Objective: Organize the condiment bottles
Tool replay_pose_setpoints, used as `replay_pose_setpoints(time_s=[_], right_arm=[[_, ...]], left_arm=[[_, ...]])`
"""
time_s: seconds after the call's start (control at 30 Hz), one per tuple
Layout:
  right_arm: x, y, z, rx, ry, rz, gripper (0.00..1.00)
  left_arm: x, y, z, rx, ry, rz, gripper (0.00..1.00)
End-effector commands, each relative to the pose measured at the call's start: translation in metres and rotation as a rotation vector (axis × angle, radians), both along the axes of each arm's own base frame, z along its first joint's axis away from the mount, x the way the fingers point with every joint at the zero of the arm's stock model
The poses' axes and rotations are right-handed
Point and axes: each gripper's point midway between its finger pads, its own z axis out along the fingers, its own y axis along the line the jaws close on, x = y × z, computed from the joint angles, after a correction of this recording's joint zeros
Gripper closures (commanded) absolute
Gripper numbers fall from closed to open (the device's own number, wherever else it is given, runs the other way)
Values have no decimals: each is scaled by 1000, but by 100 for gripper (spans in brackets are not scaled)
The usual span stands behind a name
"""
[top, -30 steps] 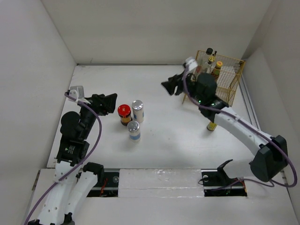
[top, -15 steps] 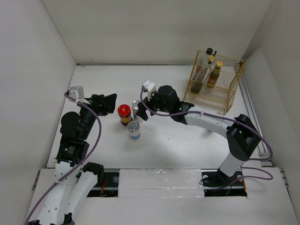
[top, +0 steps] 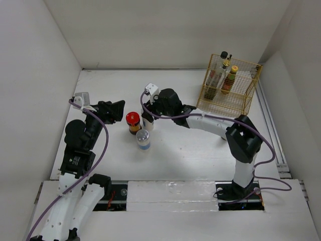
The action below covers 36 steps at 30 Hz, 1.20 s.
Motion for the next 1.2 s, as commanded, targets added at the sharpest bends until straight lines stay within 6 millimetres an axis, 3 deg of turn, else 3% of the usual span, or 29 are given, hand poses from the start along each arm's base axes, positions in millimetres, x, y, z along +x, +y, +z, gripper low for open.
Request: replay_pose_setpoints(time_s=[0.0, 0.1, 0.17, 0.2, 0.23, 0.27, 0.33, 0.37, 0.4, 0.47, 0.5, 0.53, 0.63, 0.67, 0.73, 0.83, 0.87, 0.93, 1.0, 1.03, 1.07, 1.17], right_arm=[[10, 10, 28, 62, -52, -8, 50], [10, 7, 43, 85, -69, -24, 68], [13, -8, 58, 97, -98, -71, 69], [9, -16, 93, 149, -150, -84, 69], [11, -27, 111, 176, -178, -101, 69], [17, -42, 129, 201, -209, -134, 69], [9, -71, 181, 274, -284, -165, 69], [15, -92, 192, 284, -307, -213, 69], [8, -114, 219, 332, -348, -249, 69], [7, -143, 237, 374, -366, -303, 71], [13, -167, 246, 380, -392, -351, 71], [6, -188, 259, 408, -417, -398, 71], [11, -249, 267, 432, -448, -555, 73], [1, -268, 280, 465, -471, -599, 73], [3, -316, 289, 464, -504, -740, 73], [0, -366, 294, 449, -522, -876, 73], [-5, -376, 304, 454, -546, -900, 73], [-4, -393, 306, 449, -551, -946, 73], [-3, -422, 316, 443, -579, -1019, 73], [-1, -422, 318, 444, -581, -1019, 73], [0, -434, 323, 447, -593, -1051, 73], [23, -452, 313, 414, -566, -1102, 73]], left_arm=[[-4, -2, 18, -8, -62, -17, 34], [-5, -4, 18, -7, -62, -26, 34], [-5, -4, 18, -7, -62, -26, 34], [-5, -4, 18, -7, -62, -26, 34], [-3, -6, 16, -5, -54, -35, 34], [-3, -6, 16, -5, -54, -35, 34], [-3, -6, 16, -5, -54, -35, 34], [-3, -6, 16, -5, -54, -35, 34], [-3, -6, 16, -5, -54, -35, 34], [-3, -6, 16, -5, -54, -35, 34], [-6, -5, 19, -7, -64, -35, 34], [-6, -5, 19, -7, -64, -35, 34], [-7, -7, 19, -6, -64, -45, 34], [-6, -7, 17, -6, -66, -46, 34], [-6, -7, 17, -6, -66, -46, 34], [-3, -8, 14, -4, -55, -46, 34], [-4, -9, 14, -3, -56, -55, 34], [-3, -8, 14, -4, -55, -46, 34], [-3, -8, 14, -4, -55, -46, 34], [-3, -8, 14, -4, -55, -46, 34], [-3, -8, 14, -4, -55, -46, 34], [-3, -8, 14, -4, -55, -46, 34]])
